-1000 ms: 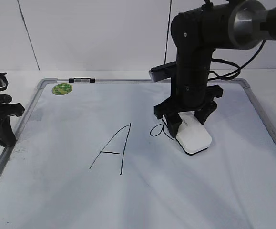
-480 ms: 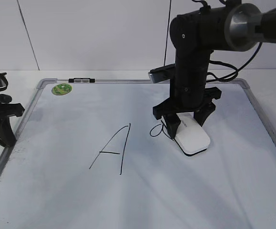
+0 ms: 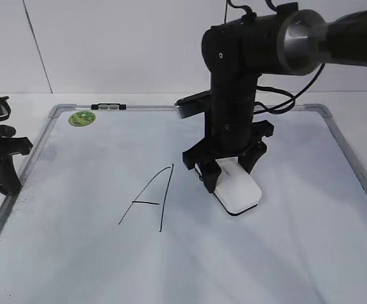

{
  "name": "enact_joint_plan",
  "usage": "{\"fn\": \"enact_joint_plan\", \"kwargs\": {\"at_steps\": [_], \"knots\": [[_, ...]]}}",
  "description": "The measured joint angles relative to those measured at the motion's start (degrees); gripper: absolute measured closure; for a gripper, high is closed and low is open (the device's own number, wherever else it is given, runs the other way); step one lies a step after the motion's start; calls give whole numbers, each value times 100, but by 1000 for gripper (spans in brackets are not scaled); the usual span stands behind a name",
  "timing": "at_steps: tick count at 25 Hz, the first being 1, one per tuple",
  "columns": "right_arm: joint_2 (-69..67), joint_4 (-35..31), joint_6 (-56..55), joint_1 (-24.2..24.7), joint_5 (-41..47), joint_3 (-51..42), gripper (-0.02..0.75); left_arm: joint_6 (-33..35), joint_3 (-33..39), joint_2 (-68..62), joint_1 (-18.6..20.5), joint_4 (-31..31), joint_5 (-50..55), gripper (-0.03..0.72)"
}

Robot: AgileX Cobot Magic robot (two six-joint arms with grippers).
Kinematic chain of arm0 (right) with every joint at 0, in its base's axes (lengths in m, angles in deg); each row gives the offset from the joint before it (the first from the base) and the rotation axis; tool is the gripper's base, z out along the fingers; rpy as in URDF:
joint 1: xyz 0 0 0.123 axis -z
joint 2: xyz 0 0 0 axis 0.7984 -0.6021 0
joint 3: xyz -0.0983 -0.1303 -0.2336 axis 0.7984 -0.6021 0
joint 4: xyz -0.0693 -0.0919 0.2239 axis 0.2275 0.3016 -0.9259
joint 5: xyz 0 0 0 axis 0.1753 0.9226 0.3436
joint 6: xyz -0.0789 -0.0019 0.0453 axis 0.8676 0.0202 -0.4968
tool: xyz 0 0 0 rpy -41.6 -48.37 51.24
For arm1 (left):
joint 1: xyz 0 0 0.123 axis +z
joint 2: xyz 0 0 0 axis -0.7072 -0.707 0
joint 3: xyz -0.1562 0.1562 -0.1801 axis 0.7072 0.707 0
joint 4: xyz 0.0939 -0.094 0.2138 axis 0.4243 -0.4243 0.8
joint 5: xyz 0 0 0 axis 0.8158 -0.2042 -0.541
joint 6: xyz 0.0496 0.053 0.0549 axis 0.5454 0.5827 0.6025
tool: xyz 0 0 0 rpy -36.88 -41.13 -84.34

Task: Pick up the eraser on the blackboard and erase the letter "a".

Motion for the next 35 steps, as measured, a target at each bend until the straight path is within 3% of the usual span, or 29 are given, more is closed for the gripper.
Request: {"fn": "enact_joint_plan", "kwargs": {"at_steps": [5,13,27,35], "knots": [[-2,0,9,-249,-22,0,206,0,0,0,0,0,0,670],[-12,83,-6,-250,-22,0,206,0,0,0,0,0,0,670],[-12,-92,-111,343,-36,0,206,0,0,0,0,0,0,670],[-12,37,-187,396,-45,9,206,0,0,-9,0,0,0,670]]}}
